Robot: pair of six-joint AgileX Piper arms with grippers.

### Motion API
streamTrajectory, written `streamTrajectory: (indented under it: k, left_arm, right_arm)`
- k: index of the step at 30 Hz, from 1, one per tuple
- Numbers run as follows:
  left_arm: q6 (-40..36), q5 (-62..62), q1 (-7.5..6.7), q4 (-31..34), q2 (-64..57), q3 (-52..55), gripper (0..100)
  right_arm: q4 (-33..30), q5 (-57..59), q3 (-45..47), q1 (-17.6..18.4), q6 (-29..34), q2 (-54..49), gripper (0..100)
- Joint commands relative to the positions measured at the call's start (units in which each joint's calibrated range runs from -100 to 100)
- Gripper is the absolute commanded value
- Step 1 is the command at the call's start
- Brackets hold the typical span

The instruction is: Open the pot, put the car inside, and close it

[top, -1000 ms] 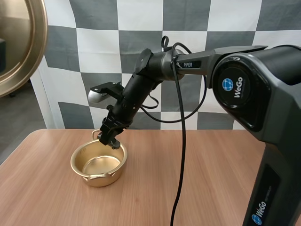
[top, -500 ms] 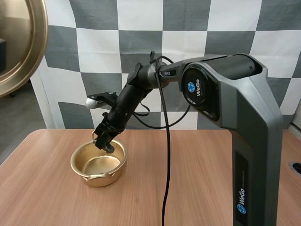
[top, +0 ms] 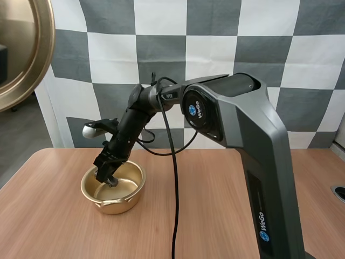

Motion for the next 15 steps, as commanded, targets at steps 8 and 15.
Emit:
streamTrajectory:
  k: [8,15]
  left_arm:
    - [0.0,0.0,0.0,-0.1,0.0,0.0,0]
    - [0.0,0.0,0.0,-0.1,0.0,0.0,0]
  right_arm:
    - [-4.0,0.0,-0.2,-0.1,1.2,1.7,0]
    - [-3.9,0.0,-0.2,-0.1,1.2,2.0,0]
